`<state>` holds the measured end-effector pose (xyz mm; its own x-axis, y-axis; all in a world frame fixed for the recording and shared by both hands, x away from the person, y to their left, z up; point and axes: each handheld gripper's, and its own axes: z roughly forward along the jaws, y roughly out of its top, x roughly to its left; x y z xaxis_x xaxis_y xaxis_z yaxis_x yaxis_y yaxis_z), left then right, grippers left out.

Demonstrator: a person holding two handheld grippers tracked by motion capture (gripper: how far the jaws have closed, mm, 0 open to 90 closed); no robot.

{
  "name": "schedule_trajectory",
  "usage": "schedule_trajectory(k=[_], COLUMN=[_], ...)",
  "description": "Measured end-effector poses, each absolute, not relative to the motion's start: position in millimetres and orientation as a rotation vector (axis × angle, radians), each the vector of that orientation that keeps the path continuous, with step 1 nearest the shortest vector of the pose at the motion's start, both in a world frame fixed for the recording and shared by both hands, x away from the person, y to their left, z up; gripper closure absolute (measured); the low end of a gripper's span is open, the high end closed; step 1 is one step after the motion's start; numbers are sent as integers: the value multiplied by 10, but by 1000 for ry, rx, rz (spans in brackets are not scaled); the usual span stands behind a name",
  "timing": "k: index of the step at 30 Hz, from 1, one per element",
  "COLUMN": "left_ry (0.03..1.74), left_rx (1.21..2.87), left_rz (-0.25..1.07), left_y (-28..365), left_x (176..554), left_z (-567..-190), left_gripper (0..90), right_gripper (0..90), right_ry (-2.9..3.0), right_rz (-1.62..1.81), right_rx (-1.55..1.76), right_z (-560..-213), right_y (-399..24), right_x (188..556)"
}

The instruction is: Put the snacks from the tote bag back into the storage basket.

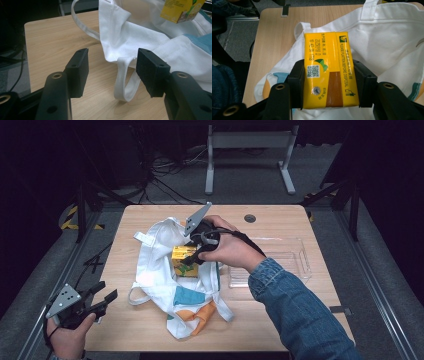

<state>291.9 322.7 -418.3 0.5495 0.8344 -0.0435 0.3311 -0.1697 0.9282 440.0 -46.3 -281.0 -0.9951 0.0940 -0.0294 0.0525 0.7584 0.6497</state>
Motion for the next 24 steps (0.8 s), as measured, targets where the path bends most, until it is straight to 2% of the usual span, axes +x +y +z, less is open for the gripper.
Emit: schedule_trajectory(k=[24], left_ry=[949], left_rx=[1753], left_rz=[585], left_y=[3161], left_x=[3011], left_z=[-4184], left_gripper=[447], right_gripper=[516], right_ry=[2803], right_rz=[1135], right_rx=[165], right_z=[-2465], right_y=[-1122], right_x=[4280])
